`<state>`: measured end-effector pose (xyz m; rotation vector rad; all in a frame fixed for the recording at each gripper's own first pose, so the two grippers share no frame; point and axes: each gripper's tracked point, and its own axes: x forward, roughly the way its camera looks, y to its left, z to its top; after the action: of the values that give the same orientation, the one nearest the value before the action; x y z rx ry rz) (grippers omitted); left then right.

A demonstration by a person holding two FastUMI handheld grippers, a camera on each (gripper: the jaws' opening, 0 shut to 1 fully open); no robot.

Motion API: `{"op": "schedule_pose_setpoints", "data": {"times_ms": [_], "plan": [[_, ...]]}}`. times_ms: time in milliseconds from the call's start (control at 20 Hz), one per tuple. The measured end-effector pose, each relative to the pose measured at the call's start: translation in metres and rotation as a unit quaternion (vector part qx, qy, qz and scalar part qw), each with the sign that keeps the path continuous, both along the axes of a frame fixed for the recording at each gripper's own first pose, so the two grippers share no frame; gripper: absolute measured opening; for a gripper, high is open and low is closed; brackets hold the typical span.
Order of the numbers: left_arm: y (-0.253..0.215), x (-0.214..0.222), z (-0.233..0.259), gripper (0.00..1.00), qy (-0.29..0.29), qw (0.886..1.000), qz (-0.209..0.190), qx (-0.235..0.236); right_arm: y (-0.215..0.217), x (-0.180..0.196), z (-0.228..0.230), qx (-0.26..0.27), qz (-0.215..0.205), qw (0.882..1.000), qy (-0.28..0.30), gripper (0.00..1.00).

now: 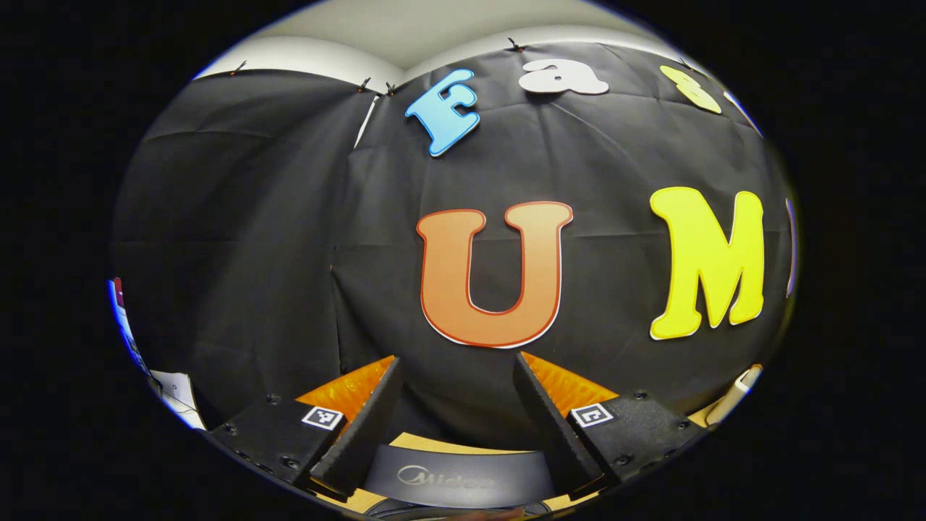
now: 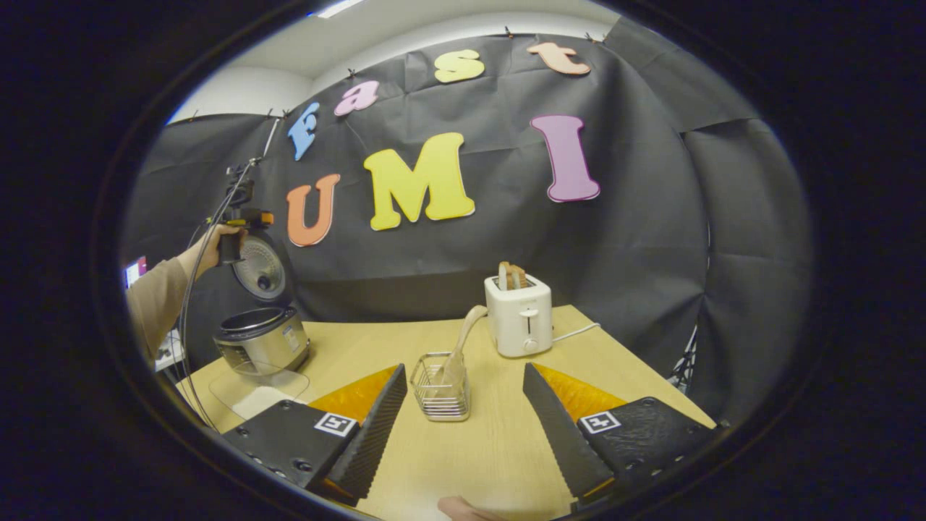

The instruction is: Close the left gripper, press the button to open the rice cooker; take a wooden spoon from the chopstick holder with the right hand, scoop a spoonful of rice and pour it into the rice cooker, then put the wooden spoon back into the chopstick holder.

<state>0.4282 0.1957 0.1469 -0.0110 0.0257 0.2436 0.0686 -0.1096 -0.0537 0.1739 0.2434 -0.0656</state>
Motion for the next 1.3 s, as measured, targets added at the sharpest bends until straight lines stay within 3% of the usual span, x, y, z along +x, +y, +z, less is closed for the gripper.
{"op": "schedule_pose_setpoints", "data": {"times_ms": [500,550,650,700,850,1100,1300], "plan": [[-0.022,-0.066,-0.036,0.97,0.062,0.997,-0.047,-0.010,0.024,-0.036,0.005,0.022,0.012,0.999,-0.024,0.96],[-0.025,-0.075,-0.041,0.97,0.063,0.997,-0.053,-0.010,0.027,-0.039,0.004,0.024,0.013,0.999,-0.025,0.92],[-0.032,-0.090,-0.055,0.97,0.067,0.995,-0.069,-0.013,0.036,-0.044,0.002,0.027,0.020,0.999,-0.024,0.96],[-0.037,-0.096,-0.067,0.97,0.076,0.994,-0.079,-0.016,0.041,-0.048,0.002,0.028,0.024,0.999,-0.025,0.92],[-0.048,-0.117,-0.100,0.98,0.095,0.991,-0.096,-0.002,0.054,-0.057,-0.001,0.026,0.035,0.999,-0.031,0.91],[-0.065,-0.137,-0.154,0.96,0.126,0.986,-0.108,-0.004,0.076,-0.065,-0.015,0.025,0.056,0.998,-0.023,0.92],[-0.069,-0.140,-0.167,0.96,0.116,0.987,-0.108,-0.010,0.084,-0.066,-0.021,0.021,0.062,0.998,-0.020,0.96]]}}
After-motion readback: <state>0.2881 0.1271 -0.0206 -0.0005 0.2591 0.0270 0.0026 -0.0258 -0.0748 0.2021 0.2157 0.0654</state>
